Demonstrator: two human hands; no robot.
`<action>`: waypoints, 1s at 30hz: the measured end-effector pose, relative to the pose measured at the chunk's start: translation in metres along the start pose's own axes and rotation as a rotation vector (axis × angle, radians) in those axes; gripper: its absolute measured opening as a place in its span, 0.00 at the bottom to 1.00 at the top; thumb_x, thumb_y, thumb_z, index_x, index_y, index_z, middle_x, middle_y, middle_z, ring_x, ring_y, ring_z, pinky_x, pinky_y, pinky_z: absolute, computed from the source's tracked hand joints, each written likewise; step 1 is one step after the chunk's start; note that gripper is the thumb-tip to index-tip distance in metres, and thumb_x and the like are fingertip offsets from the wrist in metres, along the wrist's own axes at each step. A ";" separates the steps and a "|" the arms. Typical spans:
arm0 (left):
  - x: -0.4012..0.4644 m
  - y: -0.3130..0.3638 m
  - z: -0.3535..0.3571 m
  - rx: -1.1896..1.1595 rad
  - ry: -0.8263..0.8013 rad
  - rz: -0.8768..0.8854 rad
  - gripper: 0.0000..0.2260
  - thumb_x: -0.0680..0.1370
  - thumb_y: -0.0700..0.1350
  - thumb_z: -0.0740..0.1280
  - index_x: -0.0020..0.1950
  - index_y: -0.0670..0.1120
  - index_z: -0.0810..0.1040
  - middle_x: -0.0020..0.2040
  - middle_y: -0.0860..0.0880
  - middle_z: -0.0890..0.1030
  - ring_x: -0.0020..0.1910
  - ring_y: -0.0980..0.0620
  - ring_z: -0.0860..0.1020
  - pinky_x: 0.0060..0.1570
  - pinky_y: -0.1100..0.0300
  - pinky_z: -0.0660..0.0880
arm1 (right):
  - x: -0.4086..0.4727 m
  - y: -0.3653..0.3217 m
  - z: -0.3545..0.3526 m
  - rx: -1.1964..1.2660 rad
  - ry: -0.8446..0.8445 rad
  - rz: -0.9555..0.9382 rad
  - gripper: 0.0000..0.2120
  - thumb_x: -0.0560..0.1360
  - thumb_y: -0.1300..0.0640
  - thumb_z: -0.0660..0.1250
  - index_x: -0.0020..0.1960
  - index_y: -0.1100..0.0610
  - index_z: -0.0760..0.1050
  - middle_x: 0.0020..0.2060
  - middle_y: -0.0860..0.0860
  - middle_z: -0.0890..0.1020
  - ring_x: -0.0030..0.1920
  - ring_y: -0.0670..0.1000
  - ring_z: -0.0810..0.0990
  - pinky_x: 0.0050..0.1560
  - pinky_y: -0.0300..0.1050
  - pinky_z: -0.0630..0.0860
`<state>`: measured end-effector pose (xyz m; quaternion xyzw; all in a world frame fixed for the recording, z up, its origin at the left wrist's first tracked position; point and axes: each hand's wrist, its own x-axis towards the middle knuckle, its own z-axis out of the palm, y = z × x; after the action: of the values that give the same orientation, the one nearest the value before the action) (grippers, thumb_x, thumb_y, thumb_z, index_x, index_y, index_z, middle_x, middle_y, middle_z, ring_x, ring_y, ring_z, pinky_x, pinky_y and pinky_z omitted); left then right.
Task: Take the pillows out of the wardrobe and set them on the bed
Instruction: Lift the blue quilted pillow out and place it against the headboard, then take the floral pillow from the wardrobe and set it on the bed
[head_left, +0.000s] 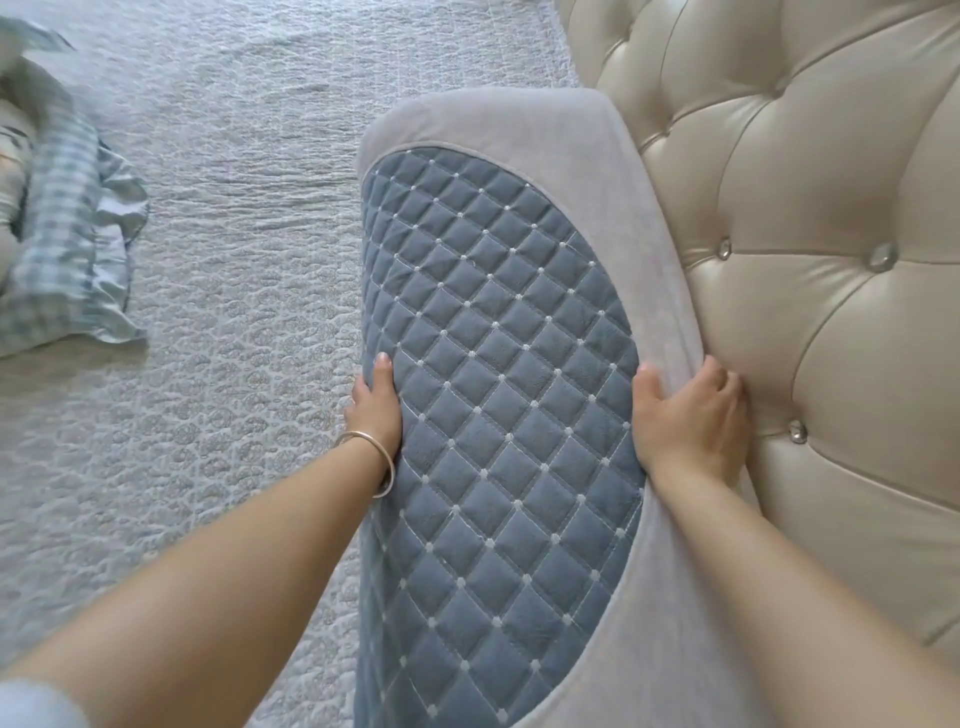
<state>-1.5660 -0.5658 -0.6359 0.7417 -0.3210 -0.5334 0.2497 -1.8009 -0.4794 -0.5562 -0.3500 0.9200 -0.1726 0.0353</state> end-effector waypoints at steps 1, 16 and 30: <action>-0.003 0.002 -0.001 0.033 -0.001 -0.014 0.39 0.70 0.72 0.47 0.76 0.52 0.55 0.76 0.42 0.59 0.73 0.39 0.58 0.71 0.38 0.52 | -0.001 -0.001 0.000 0.000 0.005 -0.004 0.34 0.70 0.43 0.54 0.65 0.68 0.66 0.59 0.68 0.73 0.60 0.66 0.71 0.61 0.54 0.64; -0.123 0.051 -0.077 0.703 -0.376 0.196 0.23 0.79 0.56 0.57 0.69 0.44 0.70 0.64 0.44 0.75 0.59 0.45 0.75 0.61 0.53 0.71 | -0.110 -0.050 -0.087 0.036 -0.489 -0.243 0.13 0.76 0.56 0.58 0.56 0.56 0.77 0.56 0.52 0.79 0.56 0.53 0.75 0.53 0.45 0.71; -0.299 0.132 -0.358 0.520 0.052 0.545 0.10 0.77 0.47 0.65 0.57 0.48 0.80 0.53 0.51 0.83 0.47 0.57 0.78 0.53 0.64 0.73 | -0.275 -0.234 -0.251 0.271 -0.620 -0.541 0.14 0.75 0.53 0.58 0.30 0.50 0.63 0.30 0.47 0.72 0.34 0.49 0.70 0.31 0.43 0.63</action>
<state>-1.3203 -0.4228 -0.2434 0.6810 -0.6248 -0.3292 0.1936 -1.4925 -0.3883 -0.2565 -0.6062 0.7100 -0.1818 0.3090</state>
